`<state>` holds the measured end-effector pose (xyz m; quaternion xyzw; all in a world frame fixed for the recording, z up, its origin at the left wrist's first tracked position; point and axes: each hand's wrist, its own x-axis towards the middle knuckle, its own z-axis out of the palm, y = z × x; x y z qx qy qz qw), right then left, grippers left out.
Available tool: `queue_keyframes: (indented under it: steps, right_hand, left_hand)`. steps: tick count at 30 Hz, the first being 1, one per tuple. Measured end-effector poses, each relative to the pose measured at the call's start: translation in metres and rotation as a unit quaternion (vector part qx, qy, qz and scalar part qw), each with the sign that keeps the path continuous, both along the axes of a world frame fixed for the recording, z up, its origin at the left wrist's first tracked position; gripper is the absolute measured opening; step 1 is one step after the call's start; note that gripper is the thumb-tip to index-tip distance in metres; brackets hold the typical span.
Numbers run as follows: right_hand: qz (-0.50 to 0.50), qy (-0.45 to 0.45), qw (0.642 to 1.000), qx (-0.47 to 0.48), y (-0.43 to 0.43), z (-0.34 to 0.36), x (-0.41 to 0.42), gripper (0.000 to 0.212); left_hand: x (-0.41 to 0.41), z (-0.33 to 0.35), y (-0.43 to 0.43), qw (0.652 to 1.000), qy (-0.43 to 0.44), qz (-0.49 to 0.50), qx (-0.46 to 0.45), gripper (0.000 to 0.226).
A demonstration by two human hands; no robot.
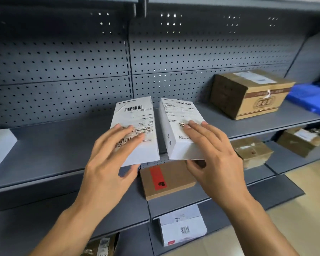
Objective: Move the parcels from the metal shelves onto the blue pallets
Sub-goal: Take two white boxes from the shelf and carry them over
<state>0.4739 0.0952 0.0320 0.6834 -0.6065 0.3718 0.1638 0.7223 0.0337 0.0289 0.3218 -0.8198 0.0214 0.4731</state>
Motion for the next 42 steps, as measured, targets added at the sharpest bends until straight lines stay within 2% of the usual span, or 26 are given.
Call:
queue_keyframes:
  steps: [12, 17, 23, 29, 34, 42]
  right_hand:
    - [-0.107, -0.046, 0.993, -0.014, 0.072, 0.002, -0.127, 0.069]
    - [-0.157, -0.045, 0.987, -0.001, 0.102, -0.006, -0.173, 0.082]
    - [-0.193, -0.052, 0.98, -0.017, 0.143, -0.012, -0.231, 0.078]
    - [-0.256, -0.053, 0.965, -0.026, 0.194, -0.014, -0.281, 0.079]
    - [-0.313, -0.052, 0.948, -0.021, 0.238, -0.014, -0.317, 0.084]
    - [-0.377, -0.048, 0.924, -0.041, 0.274, -0.02, -0.352, 0.087]
  left_hand:
    - [-0.155, 0.008, 0.023, 0.994, 0.01, -0.113, 0.008, 0.058]
    - [-0.208, 0.005, 0.035, 0.989, 0.01, -0.146, 0.016, 0.064]
    - [-0.282, 0.005, 0.054, 0.978, 0.015, -0.206, 0.014, 0.066]
    - [-0.354, 0.004, 0.08, 0.961, 0.025, -0.275, 0.012, 0.057]
    - [-0.413, -0.003, 0.101, 0.943, 0.015, -0.331, 0.019, 0.067]
    - [-0.474, -0.002, 0.12, 0.92, -0.003, -0.392, 0.001, 0.055]
